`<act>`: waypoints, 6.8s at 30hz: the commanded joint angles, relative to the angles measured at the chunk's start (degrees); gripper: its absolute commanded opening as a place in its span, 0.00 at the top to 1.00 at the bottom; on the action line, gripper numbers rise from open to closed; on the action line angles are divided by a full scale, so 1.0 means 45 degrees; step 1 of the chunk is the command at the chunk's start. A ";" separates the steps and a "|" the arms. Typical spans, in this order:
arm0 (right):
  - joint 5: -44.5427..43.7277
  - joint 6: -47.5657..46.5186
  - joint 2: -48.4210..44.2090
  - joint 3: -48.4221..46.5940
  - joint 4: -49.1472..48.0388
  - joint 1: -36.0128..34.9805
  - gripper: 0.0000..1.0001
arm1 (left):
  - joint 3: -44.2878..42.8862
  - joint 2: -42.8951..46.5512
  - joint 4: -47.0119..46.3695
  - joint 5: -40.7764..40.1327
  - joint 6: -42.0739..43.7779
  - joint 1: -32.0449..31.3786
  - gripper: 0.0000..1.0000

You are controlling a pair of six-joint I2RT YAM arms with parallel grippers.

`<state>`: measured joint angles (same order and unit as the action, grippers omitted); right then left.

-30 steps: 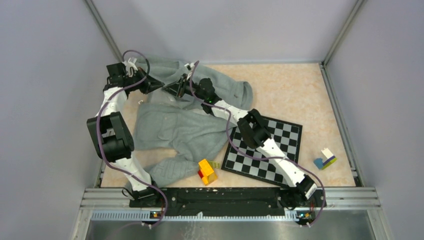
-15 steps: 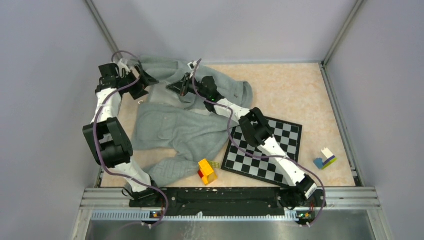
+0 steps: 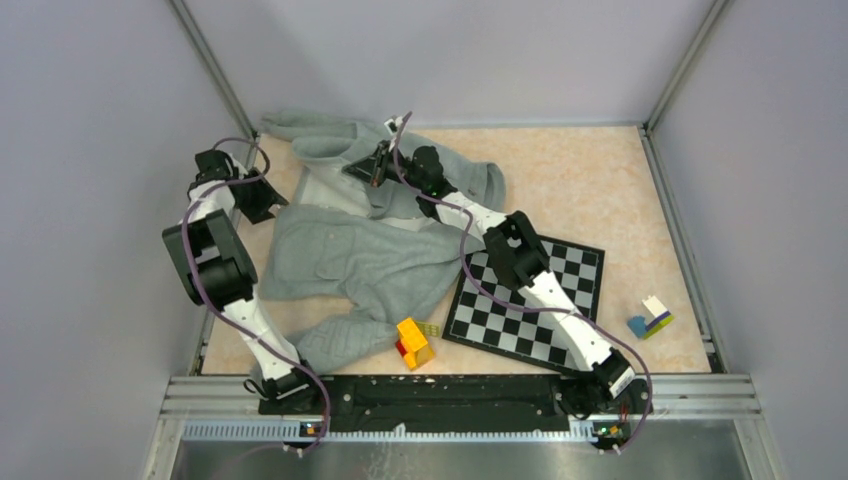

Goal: Zip up the jacket

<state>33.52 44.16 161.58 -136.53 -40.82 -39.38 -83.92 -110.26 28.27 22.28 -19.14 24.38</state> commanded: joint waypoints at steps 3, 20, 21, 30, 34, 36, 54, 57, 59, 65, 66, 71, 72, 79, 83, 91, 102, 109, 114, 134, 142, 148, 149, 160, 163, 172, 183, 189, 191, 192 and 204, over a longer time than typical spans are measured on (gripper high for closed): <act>0.0354 0.0103 -0.0116 -0.0260 -0.0739 -0.0103 1.00 | -0.1185 -0.1634 -0.0204 0.0133 0.0533 0.0241 0.40; 0.0230 0.0084 -0.0042 -0.0212 -0.0685 -0.0098 1.00 | -0.1768 -0.3096 -0.0172 0.0992 0.0993 0.0227 0.47; 0.0228 0.0076 -0.0056 -0.0208 -0.0684 -0.0098 1.00 | -0.1704 -0.3138 -0.0228 0.1006 0.0991 0.0236 0.49; 0.0218 0.0109 -0.0123 -0.0187 -0.0692 -0.0098 1.00 | -0.1185 -0.3018 -0.1433 0.2822 0.0543 0.0283 0.76; 0.0170 0.0091 -0.0162 -0.0204 -0.0664 -0.0117 1.00 | -0.0910 -0.2820 -0.1915 0.3439 0.0193 0.0388 0.78; 0.0150 0.0100 -0.0126 -0.0222 -0.0624 -0.0122 1.00 | -0.0838 -0.2785 -0.2030 0.3823 0.0003 0.0466 0.75; 0.0052 -0.0193 -0.0060 -0.0558 -0.0181 -0.0215 1.00 | 0.1212 -0.0871 -0.4549 0.4176 -0.1269 0.0754 0.65; 0.0049 -0.0218 -0.0054 -0.0568 -0.0168 -0.0222 1.00 | 0.1178 -0.1035 -0.4491 0.4425 -0.1323 0.0754 0.65; 0.0052 -0.0284 -0.0047 -0.0614 -0.0099 -0.0234 1.00 | 0.1215 -0.1213 -0.4486 0.4560 -0.1450 0.0754 0.66; -0.0026 -0.0385 -0.0050 -0.0632 0.0004 -0.0231 1.00 | 0.1179 -0.1532 -0.4545 0.4970 -0.1531 0.0754 0.63; -0.0041 -0.0383 -0.0059 -0.0631 0.0000 -0.0224 1.00 | 0.1184 -0.1533 -0.4544 0.5034 -0.1515 0.0744 0.62; -0.0009 -0.0379 -0.0002 -0.0635 -0.0010 -0.0225 1.00 | 0.1138 -0.1651 -0.4280 0.5118 -0.1351 0.0754 0.56; -0.0007 -0.0360 0.0025 -0.0622 -0.0011 -0.0233 1.00 | 0.1084 -0.1731 -0.4155 0.5106 -0.1285 0.0754 0.55; -0.0061 -0.0341 0.0028 -0.0617 -0.0038 -0.0221 1.00 | 0.1041 -0.2072 -0.3993 0.5426 -0.1258 0.0753 0.56; -0.0065 -0.0292 0.0046 -0.0617 -0.0075 -0.0222 1.00 | 0.1009 -0.2110 -0.3862 0.5273 -0.1125 0.0739 0.61; -0.0104 -0.0151 0.0065 -0.0617 -0.0178 -0.0232 1.00 | 0.0354 -0.3036 -0.2881 0.5158 -0.0947 0.0588 0.63; 0.0285 -0.0210 -0.0477 -0.0253 0.0106 -0.0244 1.00 | 0.1822 -0.0522 -0.5165 0.5918 -0.2064 0.0595 1.00; 0.0513 -0.0503 -0.1027 -0.0368 0.1266 -0.0322 1.00 | 0.4259 0.1507 -0.8083 0.6366 -0.2181 0.0545 1.00; 0.0774 -0.0723 -0.1333 -0.0190 0.1681 -0.0332 1.00 | 0.4637 0.2071 -0.7979 0.5481 -0.1933 0.0539 1.00; 0.0921 -0.0682 -0.2076 0.1275 0.0920 -0.0159 1.00 | 0.4659 0.1349 -0.5579 0.3100 -0.1492 -0.2097 0.63; 0.1116 -0.0491 -0.2099 0.1380 0.0641 -0.0061 1.00 | 0.8653 0.5075 -0.4676 0.2703 -0.1829 -0.2263 0.64; 0.1184 -0.0345 -0.2151 0.1568 0.0520 0.0051 1.00 | 0.7135 0.5886 -0.3744 0.1805 -0.0669 -0.1270 0.31; 0.1177 -0.0327 -0.2168 0.1643 0.0429 0.0058 1.00 | 0.6636 0.5759 -0.3592 0.1496 -0.0584 -0.1052 0.24; 0.1254 -0.0648 -0.2576 0.2102 0.0548 0.0078 1.00 | 0.2368 0.1653 -0.3674 -0.0604 0.1371 -0.1956 0.17; 0.1209 -0.0920 -0.2739 0.2153 0.0856 0.0078 1.00 | 0.1516 0.0969 -0.3355 -0.1127 0.1635 -0.2453 0.17; 0.1477 -0.1285 -0.2762 0.2155 0.1393 0.0078 1.00 | 0.1312 0.0341 -0.2799 -0.3709 0.1872 -0.3028 0.28; 0.1435 -0.1163 -0.2620 0.2022 0.1443 0.0078 1.00 | 0.0938 0.0235 -0.1405 -0.3681 0.1049 -0.3314 0.95; 0.1630 -0.1294 -0.2674 0.1939 0.1662 0.0078 1.00 | 0.2625 0.3193 -0.1606 -0.5443 0.0499 -0.4453 1.00; 0.1632 -0.1143 -0.2700 0.1943 0.1592 0.0088 1.00 | 0.3390 0.4373 -0.1268 -0.5662 -0.0239 -0.4768 1.00; 0.1665 -0.1032 -0.2710 0.1968 0.1524 0.0079 1.00 | 0.3890 0.4981 -0.1056 -0.5807 -0.0635 -0.4900 1.00; 0.1937 -0.0152 -0.2388 0.2000 0.0755 0.0078 1.00 | 0.9576 0.9834 -0.1231 0.0473 -0.1749 -0.5379 0.64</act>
<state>40.64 41.71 154.54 -126.06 -33.93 -39.40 -41.19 -66.98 22.50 9.58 -29.10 0.36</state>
